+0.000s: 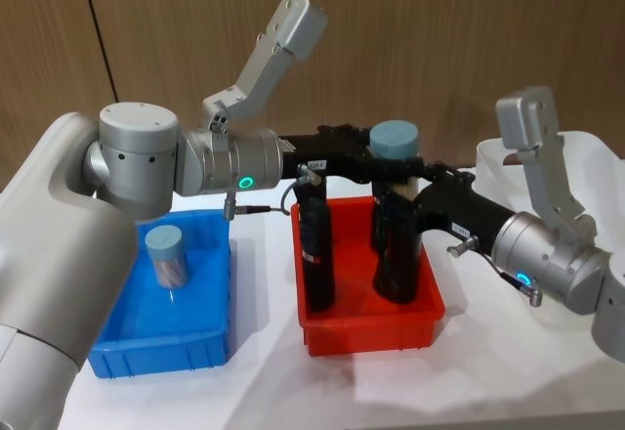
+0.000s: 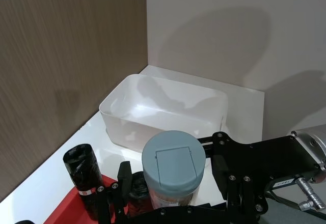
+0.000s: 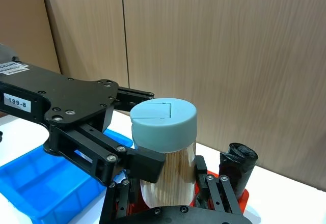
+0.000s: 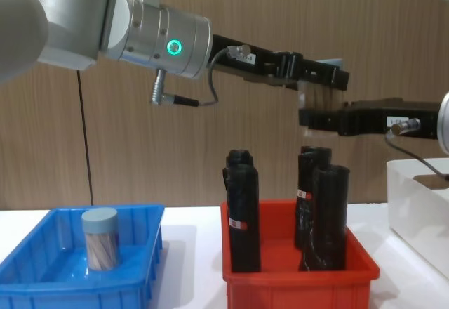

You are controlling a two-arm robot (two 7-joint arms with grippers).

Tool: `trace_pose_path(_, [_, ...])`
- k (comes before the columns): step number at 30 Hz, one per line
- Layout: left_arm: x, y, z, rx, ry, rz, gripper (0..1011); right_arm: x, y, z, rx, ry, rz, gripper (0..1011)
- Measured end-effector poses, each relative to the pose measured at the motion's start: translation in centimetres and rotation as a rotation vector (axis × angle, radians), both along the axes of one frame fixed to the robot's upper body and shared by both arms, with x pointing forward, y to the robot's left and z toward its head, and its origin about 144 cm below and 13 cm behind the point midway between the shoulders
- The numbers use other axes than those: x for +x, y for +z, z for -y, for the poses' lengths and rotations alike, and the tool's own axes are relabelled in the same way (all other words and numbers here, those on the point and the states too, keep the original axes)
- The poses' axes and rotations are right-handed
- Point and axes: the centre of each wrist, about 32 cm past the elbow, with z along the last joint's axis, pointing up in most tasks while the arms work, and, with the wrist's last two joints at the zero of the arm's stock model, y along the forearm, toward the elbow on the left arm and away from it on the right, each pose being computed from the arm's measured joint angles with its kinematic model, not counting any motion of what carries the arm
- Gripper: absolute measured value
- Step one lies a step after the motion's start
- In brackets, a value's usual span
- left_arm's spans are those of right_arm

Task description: Pick the cotton swabs from the blue box and place them into the white box.

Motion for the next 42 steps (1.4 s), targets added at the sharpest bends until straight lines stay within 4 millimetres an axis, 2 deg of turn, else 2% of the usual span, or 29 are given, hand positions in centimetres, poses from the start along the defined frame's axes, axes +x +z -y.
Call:
trace_pose_path(17, [0.0, 0.0, 0.0, 0.0, 0.0, 0.0, 1004, -0.1, -1.2, 2.1, -0.003, -0.11, -0.025, 639])
trace_pose_path(31, [0.0, 0.0, 0.0, 0.0, 0.0, 0.0, 1003, 0.1, -1.9, 5.5, -0.023, -0.287, -0.018, 639])
trace_pose_path(42, [0.0, 0.0, 0.0, 0.0, 0.0, 0.0, 1004, 0.6, -2.3, 9.0, -0.049, -0.446, -0.004, 639])
